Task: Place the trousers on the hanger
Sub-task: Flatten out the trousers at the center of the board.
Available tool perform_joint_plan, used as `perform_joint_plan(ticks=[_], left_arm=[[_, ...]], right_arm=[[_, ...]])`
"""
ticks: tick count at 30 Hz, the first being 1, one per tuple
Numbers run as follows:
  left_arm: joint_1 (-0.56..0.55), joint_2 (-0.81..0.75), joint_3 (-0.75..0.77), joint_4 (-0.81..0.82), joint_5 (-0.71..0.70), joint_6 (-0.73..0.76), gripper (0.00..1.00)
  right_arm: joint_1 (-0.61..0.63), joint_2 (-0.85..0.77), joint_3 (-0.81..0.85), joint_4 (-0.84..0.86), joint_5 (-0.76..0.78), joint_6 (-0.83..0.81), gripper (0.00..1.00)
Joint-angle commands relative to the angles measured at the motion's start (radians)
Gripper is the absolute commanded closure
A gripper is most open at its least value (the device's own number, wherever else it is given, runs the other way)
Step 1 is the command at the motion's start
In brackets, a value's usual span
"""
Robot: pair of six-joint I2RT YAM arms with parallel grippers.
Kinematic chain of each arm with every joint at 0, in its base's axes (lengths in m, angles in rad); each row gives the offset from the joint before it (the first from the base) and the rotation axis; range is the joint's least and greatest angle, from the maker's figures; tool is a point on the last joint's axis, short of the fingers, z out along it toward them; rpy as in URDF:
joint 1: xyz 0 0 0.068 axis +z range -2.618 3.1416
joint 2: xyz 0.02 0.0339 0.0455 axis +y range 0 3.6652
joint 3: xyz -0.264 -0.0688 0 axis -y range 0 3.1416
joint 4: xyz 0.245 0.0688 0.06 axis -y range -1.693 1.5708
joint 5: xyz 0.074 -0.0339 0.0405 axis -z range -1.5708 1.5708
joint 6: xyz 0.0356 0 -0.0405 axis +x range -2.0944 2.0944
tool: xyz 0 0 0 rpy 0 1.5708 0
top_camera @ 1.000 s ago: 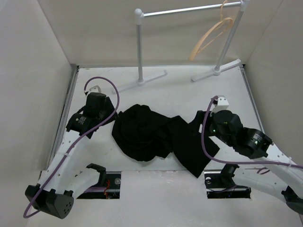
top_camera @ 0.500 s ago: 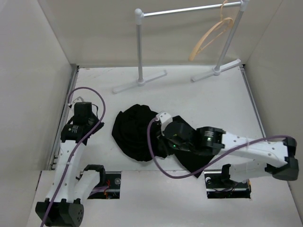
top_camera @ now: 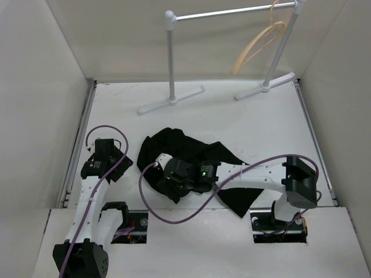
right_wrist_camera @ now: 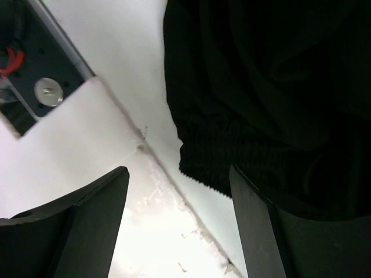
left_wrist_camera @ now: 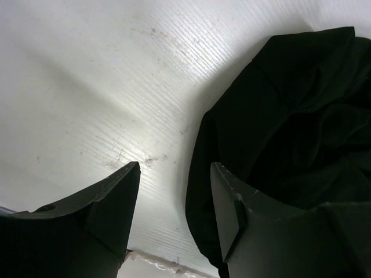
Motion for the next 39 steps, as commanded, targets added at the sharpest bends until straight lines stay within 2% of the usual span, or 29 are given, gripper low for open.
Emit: perform_joint_plan(ticks=[1, 7, 9, 11, 12, 14, 19, 23, 27, 33, 39], left_arm=[[0.028, 0.002, -0.016, 0.045, 0.024, -0.048, 0.50], [0.069, 0.004, -0.053, 0.094, 0.085, -0.088, 0.50], [0.079, 0.005, -0.057, 0.105, 0.087, -0.095, 0.50], [0.085, 0.005, -0.057, 0.110, 0.088, -0.101, 0.50], [0.089, 0.007, -0.054, 0.111, 0.088, -0.103, 0.50], [0.095, 0.010, -0.039, 0.102, 0.085, -0.103, 0.50], [0.089, 0.024, 0.010, 0.116, 0.087, -0.108, 0.48], [0.083, 0.060, 0.079, 0.136, 0.088, -0.108, 0.45], [0.060, 0.100, 0.133, 0.167, 0.134, -0.124, 0.41], [-0.085, 0.108, 0.088, 0.211, 0.185, -0.187, 0.40], [-0.349, 0.123, -0.016, 0.288, 0.174, -0.276, 0.38]], right_arm=[[0.009, 0.059, 0.023, 0.072, -0.009, -0.061, 0.24], [0.009, 0.132, -0.052, 0.104, 0.035, -0.066, 0.29], [0.009, 0.154, -0.063, 0.116, 0.049, -0.066, 0.43], [0.009, 0.152, -0.049, 0.124, 0.087, -0.060, 0.80], [0.009, 0.127, -0.037, 0.127, 0.109, -0.049, 0.91], [0.002, 0.032, -0.005, 0.141, 0.120, -0.022, 0.97], [-0.078, -0.263, 0.180, 0.091, 0.161, -0.002, 0.97], [-0.170, -0.413, 0.363, 0.035, 0.257, -0.011, 0.96], [-0.265, -0.527, 0.445, 0.049, 0.319, 0.014, 0.95], [-0.388, -0.614, 0.341, 0.000, 0.321, 0.142, 0.94], [-0.494, -0.729, 0.134, -0.002, 0.290, 0.281, 0.94]])
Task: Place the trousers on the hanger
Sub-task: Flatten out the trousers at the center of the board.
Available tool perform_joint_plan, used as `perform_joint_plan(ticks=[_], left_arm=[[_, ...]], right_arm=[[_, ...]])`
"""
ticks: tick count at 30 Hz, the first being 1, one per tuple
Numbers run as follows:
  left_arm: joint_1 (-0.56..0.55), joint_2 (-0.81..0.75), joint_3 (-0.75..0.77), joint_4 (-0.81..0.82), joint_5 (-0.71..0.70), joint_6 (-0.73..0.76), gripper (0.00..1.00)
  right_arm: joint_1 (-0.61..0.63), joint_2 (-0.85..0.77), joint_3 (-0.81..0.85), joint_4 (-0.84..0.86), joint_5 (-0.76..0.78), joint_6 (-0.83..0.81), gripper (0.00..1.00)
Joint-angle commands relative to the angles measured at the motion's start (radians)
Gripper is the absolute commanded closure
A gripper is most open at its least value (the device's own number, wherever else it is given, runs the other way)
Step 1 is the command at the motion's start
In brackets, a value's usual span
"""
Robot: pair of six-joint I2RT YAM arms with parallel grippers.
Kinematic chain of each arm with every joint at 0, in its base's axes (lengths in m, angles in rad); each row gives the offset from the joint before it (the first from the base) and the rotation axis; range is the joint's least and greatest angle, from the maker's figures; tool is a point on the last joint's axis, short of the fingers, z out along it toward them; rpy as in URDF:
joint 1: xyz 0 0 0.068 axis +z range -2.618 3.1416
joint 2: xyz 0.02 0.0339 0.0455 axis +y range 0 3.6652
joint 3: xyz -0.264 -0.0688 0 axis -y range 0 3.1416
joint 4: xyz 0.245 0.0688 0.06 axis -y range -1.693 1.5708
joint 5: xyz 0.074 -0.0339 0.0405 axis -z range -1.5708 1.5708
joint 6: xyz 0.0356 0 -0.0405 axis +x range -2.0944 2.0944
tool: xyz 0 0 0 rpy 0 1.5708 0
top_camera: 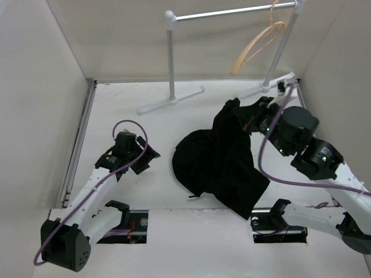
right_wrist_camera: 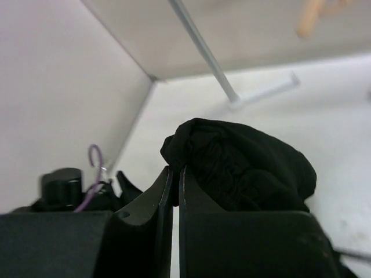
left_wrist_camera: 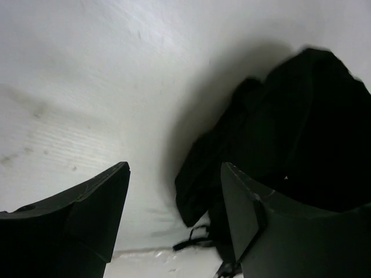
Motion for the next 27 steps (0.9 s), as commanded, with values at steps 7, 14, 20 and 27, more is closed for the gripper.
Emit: perform_joint_plan(ticks=[7, 14, 20, 27], left_arm=[[-0.431, 0.246, -0.015, 0.258, -0.028, -0.109, 0.37], [-0.553, 0.519, 0.082, 0.392, -0.088, -0.102, 0.68], [-0.300, 0.259, 0.210, 0.187, -0.243, -0.033, 0.97], [0.195, 0.079, 0.603, -0.090, -0.280, 0.154, 0.98]], right_arm=[[-0.168, -0.076, -0.125, -0.019, -0.098, 0.144, 0.94], [-0.193, -0.068, -0.103, -0.011, -0.149, 0.153, 0.94], [-0.158, 0.002, 0.071, -0.042, -0.201, 0.093, 0.95], [0.138, 0.128, 0.519, -0.089, -0.224, 0.011, 0.95]])
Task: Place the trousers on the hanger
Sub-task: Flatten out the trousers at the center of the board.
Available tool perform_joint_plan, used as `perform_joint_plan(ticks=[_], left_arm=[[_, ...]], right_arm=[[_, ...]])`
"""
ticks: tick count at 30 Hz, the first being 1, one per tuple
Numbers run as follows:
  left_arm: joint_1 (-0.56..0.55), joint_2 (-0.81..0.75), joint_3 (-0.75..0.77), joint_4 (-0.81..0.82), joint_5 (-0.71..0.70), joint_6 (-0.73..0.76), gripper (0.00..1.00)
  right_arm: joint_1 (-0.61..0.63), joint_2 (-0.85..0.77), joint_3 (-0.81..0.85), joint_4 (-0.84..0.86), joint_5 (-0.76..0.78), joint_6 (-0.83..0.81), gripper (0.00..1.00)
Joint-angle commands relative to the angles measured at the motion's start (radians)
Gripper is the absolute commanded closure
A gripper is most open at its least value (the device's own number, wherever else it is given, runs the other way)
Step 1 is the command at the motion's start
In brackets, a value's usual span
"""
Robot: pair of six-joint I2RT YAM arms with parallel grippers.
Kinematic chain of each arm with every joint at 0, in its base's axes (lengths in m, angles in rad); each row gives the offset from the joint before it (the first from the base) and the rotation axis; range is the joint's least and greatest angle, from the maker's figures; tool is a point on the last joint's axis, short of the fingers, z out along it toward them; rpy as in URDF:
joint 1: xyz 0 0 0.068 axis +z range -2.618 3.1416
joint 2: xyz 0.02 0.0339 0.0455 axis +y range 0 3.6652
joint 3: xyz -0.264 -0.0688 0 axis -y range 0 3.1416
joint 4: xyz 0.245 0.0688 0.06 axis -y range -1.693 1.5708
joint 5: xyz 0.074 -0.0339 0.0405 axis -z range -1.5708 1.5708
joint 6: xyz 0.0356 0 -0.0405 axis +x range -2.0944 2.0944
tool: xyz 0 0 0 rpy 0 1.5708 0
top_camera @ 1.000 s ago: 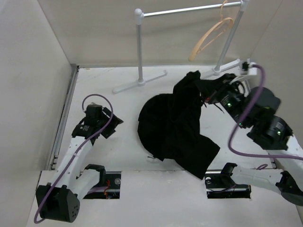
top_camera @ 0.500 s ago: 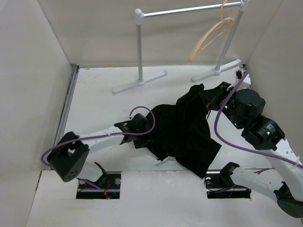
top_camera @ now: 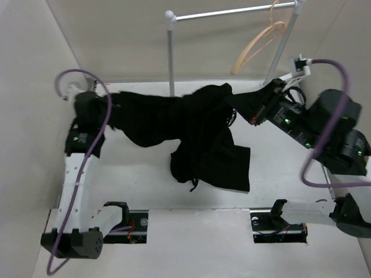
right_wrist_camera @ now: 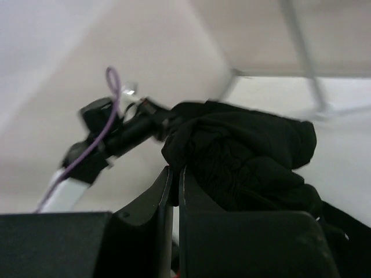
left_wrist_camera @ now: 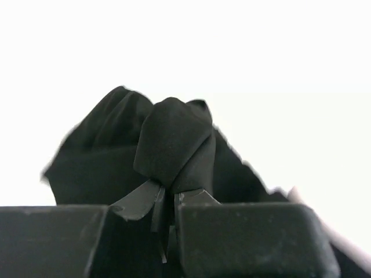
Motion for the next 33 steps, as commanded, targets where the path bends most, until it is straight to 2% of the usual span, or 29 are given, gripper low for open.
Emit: perform_joint_plan(ticks=[1, 4, 7, 9, 11, 14, 17, 20, 23, 25, 28, 30, 33], left_arm=[[0.182, -0.069, 0.170, -0.164, -0.027, 0.099, 0.98], [0.301, -0.066, 0.290, -0.198, 0.016, 0.103, 0.97], [0.336, -0.038, 0.359, -0.208, 0.006, 0.113, 0.97], [0.338, -0.008, 0.351, -0.204, -0.008, 0.116, 0.96], [0.335, 0.030, 0.312, -0.198, -0.007, 0.115, 0.96], [0.316, 0.051, 0.234, -0.167, -0.030, 0.110, 0.97], [0.286, 0.090, 0.178, -0.106, -0.093, 0.118, 0.97], [0.229, 0.202, 0.193, -0.012, -0.116, 0.129, 0.98], [0.160, 0.332, 0.258, 0.066, -0.161, 0.133, 0.98], [0.126, 0.409, 0.313, 0.074, -0.209, 0.153, 0.92], [0.098, 0.466, 0.359, -0.028, -0.144, 0.195, 0.63], [0.060, 0.393, 0.251, -0.079, -0.120, 0.202, 0.52], [-0.044, 0.148, -0.059, -0.101, -0.119, 0.161, 0.47]], right_arm=[[0.157, -0.016, 0.224, 0.079, -0.015, -0.065, 0.95], [0.242, -0.071, 0.238, 0.091, 0.075, -0.033, 0.96], [0.212, -0.217, 0.001, 0.145, 0.158, 0.036, 0.95], [0.085, -0.304, -0.209, 0.148, 0.225, 0.079, 0.93], [-0.101, -0.328, -0.352, 0.084, 0.220, 0.134, 0.93], [-0.351, -0.297, -0.519, 0.087, 0.009, 0.185, 0.95], [-0.549, -0.286, -0.688, 0.267, -0.121, 0.222, 0.96], [-0.716, -0.205, -0.744, 0.416, -0.184, 0.238, 0.96], [-0.819, -0.081, -0.698, 0.444, -0.230, 0.256, 0.97], [-0.833, -0.021, -0.687, 0.461, -0.202, 0.268, 0.97], [-0.830, 0.002, -0.658, 0.428, -0.190, 0.273, 0.97], [-0.788, -0.028, -0.666, 0.417, -0.176, 0.253, 0.97], [-0.717, -0.065, -0.686, 0.400, -0.121, 0.231, 0.96]])
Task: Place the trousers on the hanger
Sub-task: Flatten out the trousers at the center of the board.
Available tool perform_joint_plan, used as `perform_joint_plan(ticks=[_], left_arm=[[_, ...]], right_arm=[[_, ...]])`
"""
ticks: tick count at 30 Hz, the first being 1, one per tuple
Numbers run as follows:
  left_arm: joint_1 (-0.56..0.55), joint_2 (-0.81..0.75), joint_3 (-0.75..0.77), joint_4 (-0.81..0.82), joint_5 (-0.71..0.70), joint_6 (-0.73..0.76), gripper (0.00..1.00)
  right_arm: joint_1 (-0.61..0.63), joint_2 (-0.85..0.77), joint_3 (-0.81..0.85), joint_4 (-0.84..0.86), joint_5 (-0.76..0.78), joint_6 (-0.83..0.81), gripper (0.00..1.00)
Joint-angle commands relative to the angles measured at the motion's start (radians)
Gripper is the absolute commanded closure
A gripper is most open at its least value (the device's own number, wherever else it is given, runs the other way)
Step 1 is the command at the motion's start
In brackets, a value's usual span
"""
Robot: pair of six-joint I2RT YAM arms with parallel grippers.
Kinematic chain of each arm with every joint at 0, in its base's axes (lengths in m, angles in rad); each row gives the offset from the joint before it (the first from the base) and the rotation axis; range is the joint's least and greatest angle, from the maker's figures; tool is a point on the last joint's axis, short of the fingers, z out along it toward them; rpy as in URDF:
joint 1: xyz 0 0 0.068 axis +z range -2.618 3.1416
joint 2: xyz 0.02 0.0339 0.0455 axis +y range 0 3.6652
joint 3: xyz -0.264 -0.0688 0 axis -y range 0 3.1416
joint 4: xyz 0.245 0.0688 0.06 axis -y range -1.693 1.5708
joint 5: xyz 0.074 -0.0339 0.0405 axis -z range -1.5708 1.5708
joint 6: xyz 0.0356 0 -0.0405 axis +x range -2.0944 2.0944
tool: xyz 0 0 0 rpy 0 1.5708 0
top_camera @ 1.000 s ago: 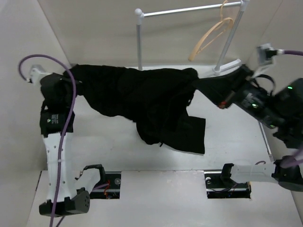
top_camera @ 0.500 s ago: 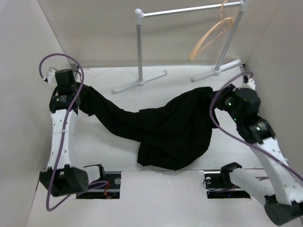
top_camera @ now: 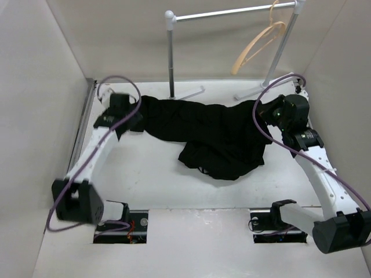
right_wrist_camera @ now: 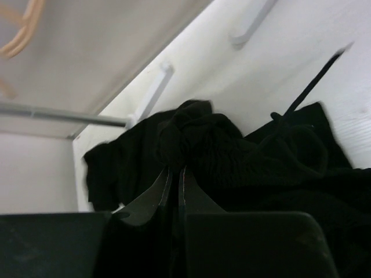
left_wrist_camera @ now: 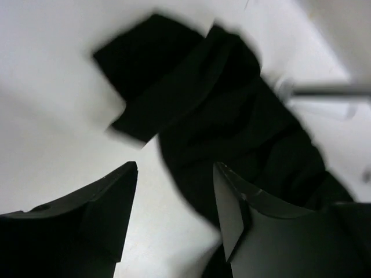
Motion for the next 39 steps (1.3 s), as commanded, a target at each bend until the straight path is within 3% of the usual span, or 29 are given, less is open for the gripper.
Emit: perform_joint_plan(ticks=[1, 5, 8, 12, 17, 24, 31, 32, 35, 37, 39], left_arm=[[-0.117, -0.316, -0.270, -0.120, 0.010, -0.041, 0.48], [-0.327, -0.548, -0.546, -0.185, 0.112, -0.299, 0.58], [-0.555, -0.604, -0.695, -0.067, 0.110, -0.489, 0.59], [-0.762, -0.484, -0.705, 0.116, -0.009, -0.502, 0.50], [-0.902, -0.242, -0.673, 0.376, -0.106, -0.462, 0.43], [-0.880, -0.024, -0.627, 0.550, -0.219, -0.456, 0.41], [-0.826, 0.159, -0.553, 0.740, -0.141, -0.454, 0.42], [-0.826, 0.182, -0.536, 0.742, -0.132, -0.453, 0.48], [-0.794, 0.174, -0.519, 0.675, -0.131, -0.454, 0.88], [-0.739, 0.051, -0.530, 0.560, -0.163, -0.442, 0.97], [-0.660, -0.142, -0.524, 0.390, -0.213, -0.375, 0.99]], right_arm=[[0.062, -0.058, 0.046, 0.070, 0.049, -0.020, 0.96], [0.084, -0.031, 0.084, 0.053, 0.061, -0.048, 0.96], [0.093, -0.021, 0.096, 0.046, 0.064, -0.055, 0.96], [0.093, -0.017, 0.104, 0.046, 0.057, -0.055, 0.95], [0.102, -0.003, 0.122, 0.046, 0.043, -0.051, 0.94], [0.116, -0.023, 0.109, 0.046, 0.006, -0.051, 0.94], [0.117, -0.055, 0.089, 0.033, -0.016, -0.049, 0.94], [0.117, -0.061, 0.087, 0.030, -0.017, -0.049, 0.94], [0.117, -0.075, 0.082, 0.026, -0.029, -0.049, 0.94], [0.096, -0.087, 0.084, 0.021, -0.040, -0.052, 0.94], [0.062, -0.096, 0.087, 0.013, -0.051, -0.052, 0.94]])
